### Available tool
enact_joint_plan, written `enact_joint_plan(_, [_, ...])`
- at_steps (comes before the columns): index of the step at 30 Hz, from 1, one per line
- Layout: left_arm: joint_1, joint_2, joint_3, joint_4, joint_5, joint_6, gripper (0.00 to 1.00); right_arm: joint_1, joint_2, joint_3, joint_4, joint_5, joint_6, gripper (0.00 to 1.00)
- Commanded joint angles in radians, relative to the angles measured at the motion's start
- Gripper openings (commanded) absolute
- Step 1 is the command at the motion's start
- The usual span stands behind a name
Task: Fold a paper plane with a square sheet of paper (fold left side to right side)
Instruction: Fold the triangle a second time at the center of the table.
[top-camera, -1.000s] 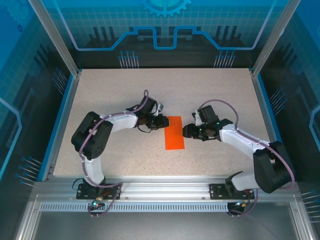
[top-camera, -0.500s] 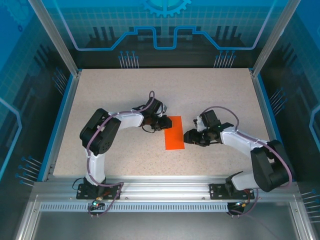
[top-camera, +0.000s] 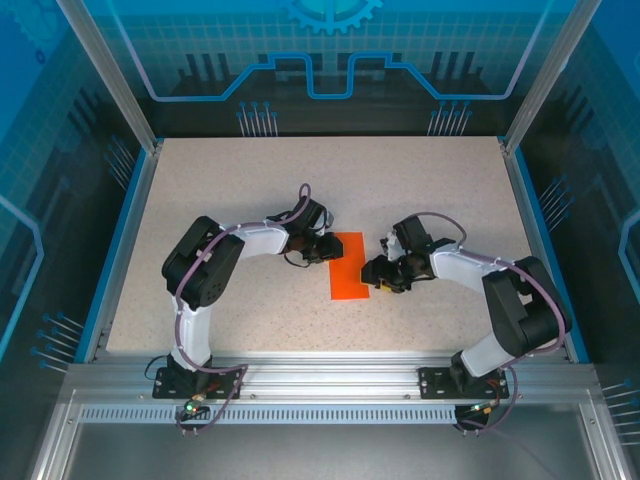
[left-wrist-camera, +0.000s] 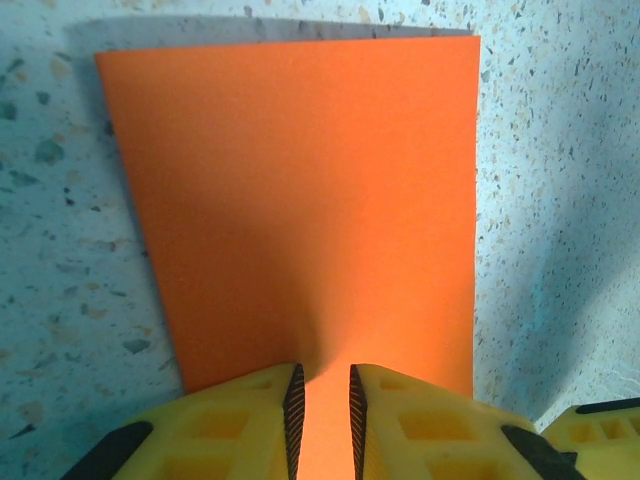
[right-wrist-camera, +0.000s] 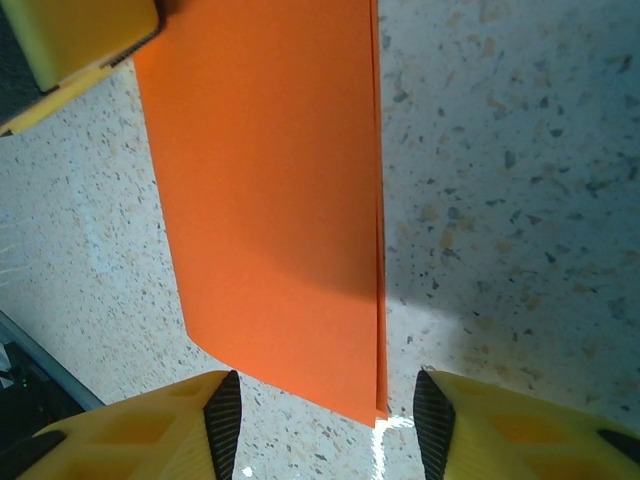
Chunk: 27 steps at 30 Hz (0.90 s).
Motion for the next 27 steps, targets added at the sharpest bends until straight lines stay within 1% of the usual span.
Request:
enact_joint_plan(1, [-0.013,0.041,-0.008,-0.024,-0.017,0.03,0.23,-0.005,0.029,0.033,0.004,-0.04,0.019,0.51])
enact_joint_plan(22, [-0.017,0.048,-0.007,-0.016,-0.008,0.025,0.23,0.048,0.126,0.089,-0.002,-0.021,0.038,0.5])
enact_joint_plan(27, [-0.016,0.04,-0.011,-0.004,0.006,0.023,0.23,0.048,0.11,0.072,0.07,-0.059,0.061,0.5])
